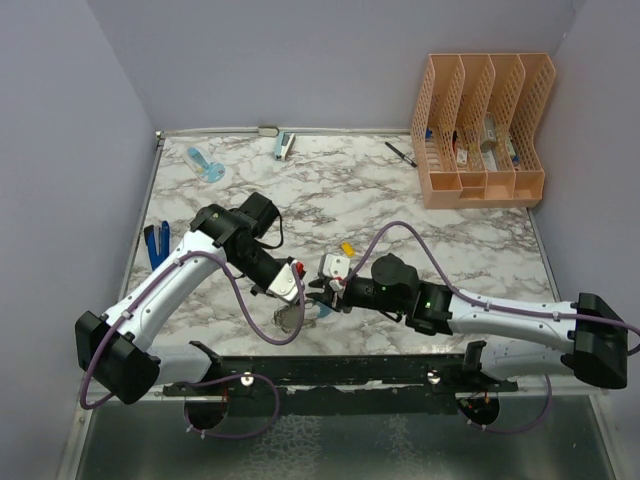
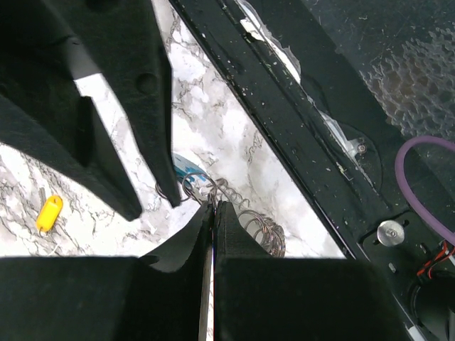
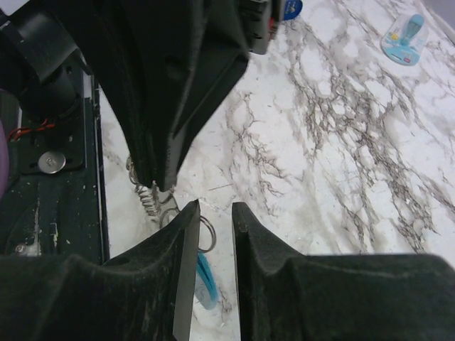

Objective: Put the keys on the keyring

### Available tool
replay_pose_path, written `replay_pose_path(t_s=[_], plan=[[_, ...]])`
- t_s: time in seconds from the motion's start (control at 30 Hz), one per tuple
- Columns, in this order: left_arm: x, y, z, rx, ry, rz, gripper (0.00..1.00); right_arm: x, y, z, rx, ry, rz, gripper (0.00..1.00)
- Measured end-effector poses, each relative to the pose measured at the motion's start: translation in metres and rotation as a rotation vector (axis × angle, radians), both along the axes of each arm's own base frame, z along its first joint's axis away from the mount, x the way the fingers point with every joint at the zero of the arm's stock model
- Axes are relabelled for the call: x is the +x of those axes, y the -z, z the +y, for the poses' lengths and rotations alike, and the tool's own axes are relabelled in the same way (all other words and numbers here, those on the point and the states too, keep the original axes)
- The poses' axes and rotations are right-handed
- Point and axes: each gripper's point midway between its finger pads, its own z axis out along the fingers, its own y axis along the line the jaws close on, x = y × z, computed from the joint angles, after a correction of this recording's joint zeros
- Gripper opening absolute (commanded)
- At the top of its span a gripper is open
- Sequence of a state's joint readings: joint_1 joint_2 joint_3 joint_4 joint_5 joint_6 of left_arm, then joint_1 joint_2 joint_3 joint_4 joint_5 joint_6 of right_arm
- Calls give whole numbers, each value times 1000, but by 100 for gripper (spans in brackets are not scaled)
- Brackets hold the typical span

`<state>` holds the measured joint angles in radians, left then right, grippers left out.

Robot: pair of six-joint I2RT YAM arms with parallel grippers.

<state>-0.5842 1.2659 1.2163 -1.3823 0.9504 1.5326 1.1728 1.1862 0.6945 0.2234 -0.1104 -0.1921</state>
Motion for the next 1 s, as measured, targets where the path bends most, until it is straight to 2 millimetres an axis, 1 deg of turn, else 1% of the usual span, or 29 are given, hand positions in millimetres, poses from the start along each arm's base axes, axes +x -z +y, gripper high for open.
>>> replay_pose_path(t_s=[0.07,0.2,0.37,0.43,0.57,0.63,0.9,1.0], plan=[[0,0,0,2,0,-1,0,4,-1,-4,2,13,9,28],[0,1,1,7,-1,-6,0,20,-10,-15,40,48,45,32],[1,1,2,12,0,-12,0,31,-7,-24,60,47,111,35],[1,1,2,14,2,-14,0,29,-4,-23,60,27,134,35],[0,2,2,19,4,-17,0,16,8,-17,39,-45,200,36],[0,2,3,23,4,-15,0,11,10,-16,33,-67,222,36],[0,4,5,36,5,-18,0,-2,-3,-15,59,-138,266,35],[-1,4,5,39,7,-20,0,-8,-4,-15,63,-169,286,34]])
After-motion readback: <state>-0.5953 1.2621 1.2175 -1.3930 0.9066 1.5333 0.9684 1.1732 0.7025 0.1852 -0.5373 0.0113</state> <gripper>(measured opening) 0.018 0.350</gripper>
